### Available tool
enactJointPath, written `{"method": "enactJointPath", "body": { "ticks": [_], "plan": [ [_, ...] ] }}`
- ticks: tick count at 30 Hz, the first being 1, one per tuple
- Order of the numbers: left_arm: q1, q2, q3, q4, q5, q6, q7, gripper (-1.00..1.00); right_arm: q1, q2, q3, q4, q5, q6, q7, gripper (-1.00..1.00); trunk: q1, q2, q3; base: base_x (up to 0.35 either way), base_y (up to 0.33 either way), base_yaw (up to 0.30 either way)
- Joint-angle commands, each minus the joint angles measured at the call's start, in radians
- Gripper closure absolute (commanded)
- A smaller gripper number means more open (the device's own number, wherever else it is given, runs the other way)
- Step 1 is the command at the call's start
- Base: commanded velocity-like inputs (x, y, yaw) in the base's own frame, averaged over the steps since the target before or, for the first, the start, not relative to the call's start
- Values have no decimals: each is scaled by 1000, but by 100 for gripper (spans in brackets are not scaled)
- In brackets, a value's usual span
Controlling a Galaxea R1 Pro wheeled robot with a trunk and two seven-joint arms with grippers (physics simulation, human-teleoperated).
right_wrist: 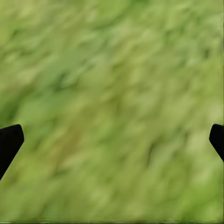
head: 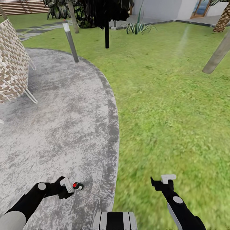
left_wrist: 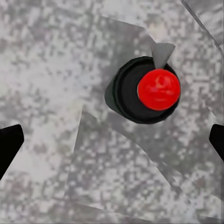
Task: In the garden, pick up the pesticide atomizer on the floor and spray pesticide onto both trees until each tree trunk is fully covered.
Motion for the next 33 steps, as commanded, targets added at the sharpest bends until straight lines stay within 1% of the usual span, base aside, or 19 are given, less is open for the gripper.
{"method": "enactJointPath", "body": {
  "ticks": [1,7,12,29,33],
  "plan": [
    [0,0,3,-1,-10,-8,-2,-100,0,0,0,0,1,-3,0,-100,0,-1,-6,0,0,0],
    [0,-1,3,-10,-10,-8,-2,-100,0,0,0,0,1,-4,0,-100,3,-2,-39,0,0,0],
    [0,-2,3,-14,-10,-8,-2,-100,0,0,0,0,1,-3,0,-100,3,-2,-45,0,0,0],
    [-6,-2,2,-16,-10,-8,-2,-100,0,1,2,2,1,-3,0,-100,3,-2,-46,0,0,-26],
    [-6,-2,2,-16,-10,-8,-2,-100,0,1,2,2,1,-3,0,-100,5,-3,-61,0,0,-1]
  ]
}}
